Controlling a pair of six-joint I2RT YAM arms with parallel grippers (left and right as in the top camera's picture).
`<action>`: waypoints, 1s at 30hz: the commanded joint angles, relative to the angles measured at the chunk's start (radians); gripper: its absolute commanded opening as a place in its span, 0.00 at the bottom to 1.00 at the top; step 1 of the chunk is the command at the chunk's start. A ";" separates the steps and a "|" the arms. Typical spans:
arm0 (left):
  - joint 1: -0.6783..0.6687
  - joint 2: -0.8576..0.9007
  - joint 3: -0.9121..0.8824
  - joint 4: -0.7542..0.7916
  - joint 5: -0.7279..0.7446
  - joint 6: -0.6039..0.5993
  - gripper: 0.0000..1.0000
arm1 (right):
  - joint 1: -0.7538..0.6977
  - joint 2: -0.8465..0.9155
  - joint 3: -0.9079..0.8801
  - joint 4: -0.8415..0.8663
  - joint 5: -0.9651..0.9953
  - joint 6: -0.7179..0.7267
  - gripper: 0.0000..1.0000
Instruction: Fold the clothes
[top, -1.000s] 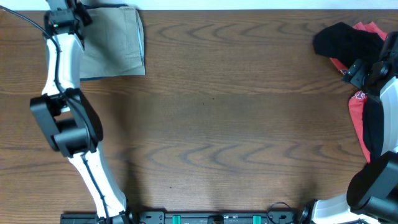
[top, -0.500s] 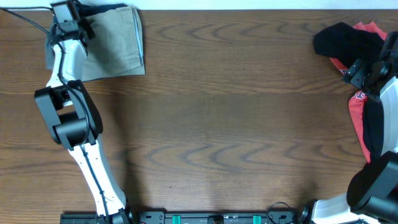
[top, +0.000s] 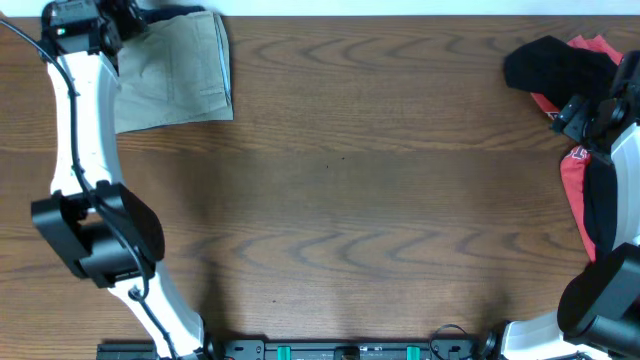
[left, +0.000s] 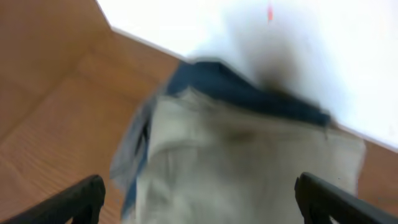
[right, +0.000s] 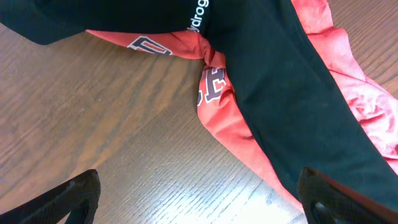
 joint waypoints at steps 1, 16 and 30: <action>-0.026 -0.052 0.007 -0.105 0.030 -0.100 0.98 | 0.000 -0.002 0.005 -0.001 0.013 -0.012 0.99; -0.179 -0.390 -0.093 -0.607 0.256 -0.112 0.98 | 0.000 -0.002 0.005 -0.001 0.013 -0.012 0.99; -0.311 -0.978 -0.694 -0.569 0.284 -0.154 0.98 | 0.000 -0.002 0.005 -0.001 0.013 -0.012 0.99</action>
